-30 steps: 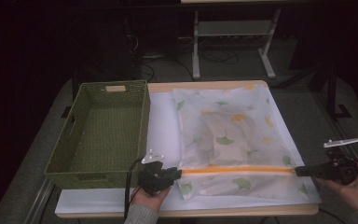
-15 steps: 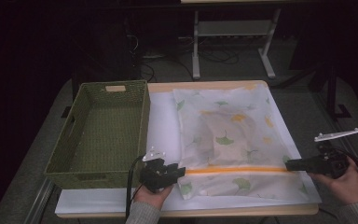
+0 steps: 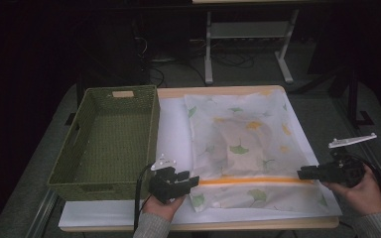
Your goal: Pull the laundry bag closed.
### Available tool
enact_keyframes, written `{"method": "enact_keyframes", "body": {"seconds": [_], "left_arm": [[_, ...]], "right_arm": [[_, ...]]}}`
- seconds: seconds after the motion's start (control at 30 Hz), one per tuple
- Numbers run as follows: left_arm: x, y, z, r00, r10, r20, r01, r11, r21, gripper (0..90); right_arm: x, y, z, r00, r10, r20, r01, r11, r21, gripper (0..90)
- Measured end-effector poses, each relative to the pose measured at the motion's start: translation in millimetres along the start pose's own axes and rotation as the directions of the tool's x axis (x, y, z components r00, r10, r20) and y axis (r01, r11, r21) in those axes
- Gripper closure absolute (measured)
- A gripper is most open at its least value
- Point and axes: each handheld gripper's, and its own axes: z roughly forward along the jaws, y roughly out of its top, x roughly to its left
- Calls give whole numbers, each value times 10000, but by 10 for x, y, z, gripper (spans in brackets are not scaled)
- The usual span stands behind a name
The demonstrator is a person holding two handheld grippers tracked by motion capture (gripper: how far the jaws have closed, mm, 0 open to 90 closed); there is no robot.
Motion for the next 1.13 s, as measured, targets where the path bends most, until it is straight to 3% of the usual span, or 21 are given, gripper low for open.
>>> {"method": "enact_keyframes", "body": {"seconds": [1.13], "left_arm": [[0,-33,-16,9997,-97,229,99,9999,-92,477]], "right_arm": [[426,395,291,9928,-1128,-414,1131,9936,54,531]]}}
